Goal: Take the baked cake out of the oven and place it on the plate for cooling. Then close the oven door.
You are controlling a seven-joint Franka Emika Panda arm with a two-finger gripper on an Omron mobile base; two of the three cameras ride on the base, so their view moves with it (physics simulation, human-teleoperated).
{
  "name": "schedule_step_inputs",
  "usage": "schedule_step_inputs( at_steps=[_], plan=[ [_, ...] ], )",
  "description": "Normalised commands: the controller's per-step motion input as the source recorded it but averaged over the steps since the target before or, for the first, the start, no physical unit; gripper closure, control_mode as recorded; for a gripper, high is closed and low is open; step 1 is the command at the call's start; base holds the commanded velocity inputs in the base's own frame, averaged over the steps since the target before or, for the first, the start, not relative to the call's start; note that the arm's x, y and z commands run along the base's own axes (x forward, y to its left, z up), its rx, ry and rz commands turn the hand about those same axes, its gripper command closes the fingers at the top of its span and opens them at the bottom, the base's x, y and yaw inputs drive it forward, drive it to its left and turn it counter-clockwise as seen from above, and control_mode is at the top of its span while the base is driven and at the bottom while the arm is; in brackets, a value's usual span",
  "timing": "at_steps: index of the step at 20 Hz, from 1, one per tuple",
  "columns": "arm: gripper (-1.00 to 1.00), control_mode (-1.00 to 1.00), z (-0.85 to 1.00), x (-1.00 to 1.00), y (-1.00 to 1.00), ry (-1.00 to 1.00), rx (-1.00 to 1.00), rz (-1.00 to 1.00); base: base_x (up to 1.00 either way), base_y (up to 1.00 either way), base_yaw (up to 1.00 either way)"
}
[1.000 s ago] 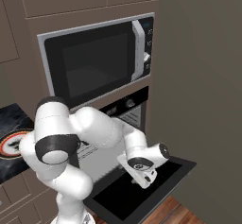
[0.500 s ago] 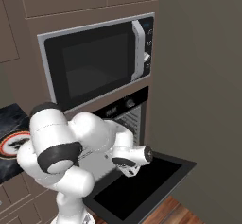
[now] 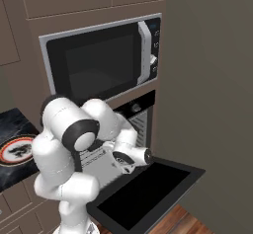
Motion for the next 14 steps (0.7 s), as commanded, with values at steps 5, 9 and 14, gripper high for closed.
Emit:
schedule_step_inputs(
  at_steps=[5, 9, 14],
  plan=[
    [-1.0, -1.0, -0.01, 0.59, 0.2, 0.0, 0.23, 0.05, 0.0, 0.0, 0.0],
    [-1.0, -1.0, -0.09, 0.46, 0.08, 0.0, 0.18, 0.03, 0.0, 0.0, 0.0],
    [-1.0, -1.0, -0.22, 0.41, 0.08, 0.0, 0.17, 0.04, 0.0, 0.0, 0.0]
  ],
)
